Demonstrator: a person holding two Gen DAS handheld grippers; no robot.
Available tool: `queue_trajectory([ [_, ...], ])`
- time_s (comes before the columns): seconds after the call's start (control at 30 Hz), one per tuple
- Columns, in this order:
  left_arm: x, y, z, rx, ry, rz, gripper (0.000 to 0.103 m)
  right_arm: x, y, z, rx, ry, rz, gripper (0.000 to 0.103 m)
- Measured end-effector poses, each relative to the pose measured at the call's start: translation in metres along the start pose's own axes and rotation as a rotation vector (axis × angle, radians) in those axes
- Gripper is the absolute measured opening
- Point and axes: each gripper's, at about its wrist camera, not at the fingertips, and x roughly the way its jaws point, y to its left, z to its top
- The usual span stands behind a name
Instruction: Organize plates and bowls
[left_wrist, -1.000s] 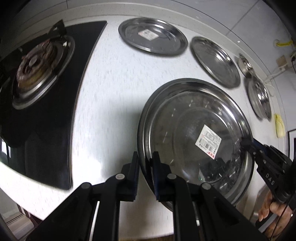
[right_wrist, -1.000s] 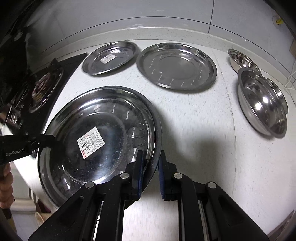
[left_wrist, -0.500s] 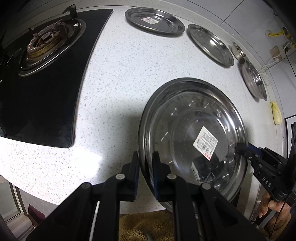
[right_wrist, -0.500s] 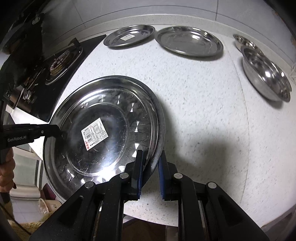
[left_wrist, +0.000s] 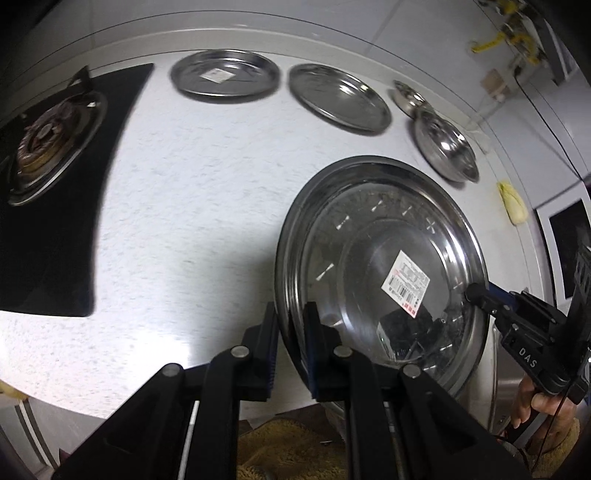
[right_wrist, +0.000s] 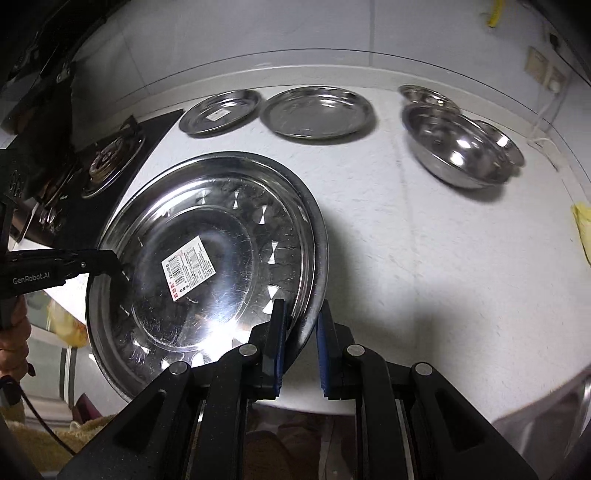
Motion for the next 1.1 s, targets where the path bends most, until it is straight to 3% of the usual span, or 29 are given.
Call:
queue_trajectory([
  [0.27,0.039,-0.01,-0.006,0.012,0.023,0.049,0.012,0.03,-0.021,-0.023,0.038,0.045,-0.013,0.014],
  [0.67,0.049,0.003,-0.016,-0.036,0.0,0.065,0.012,0.052,-0.021,-0.031,0.017,0.069,0.031,0.014],
  [1.1,0.054,0.004,0.003,-0.062,-0.038,0.094,0.012,0.064,-0.024,-0.01,-0.01,0.036,0.012,0.014],
])
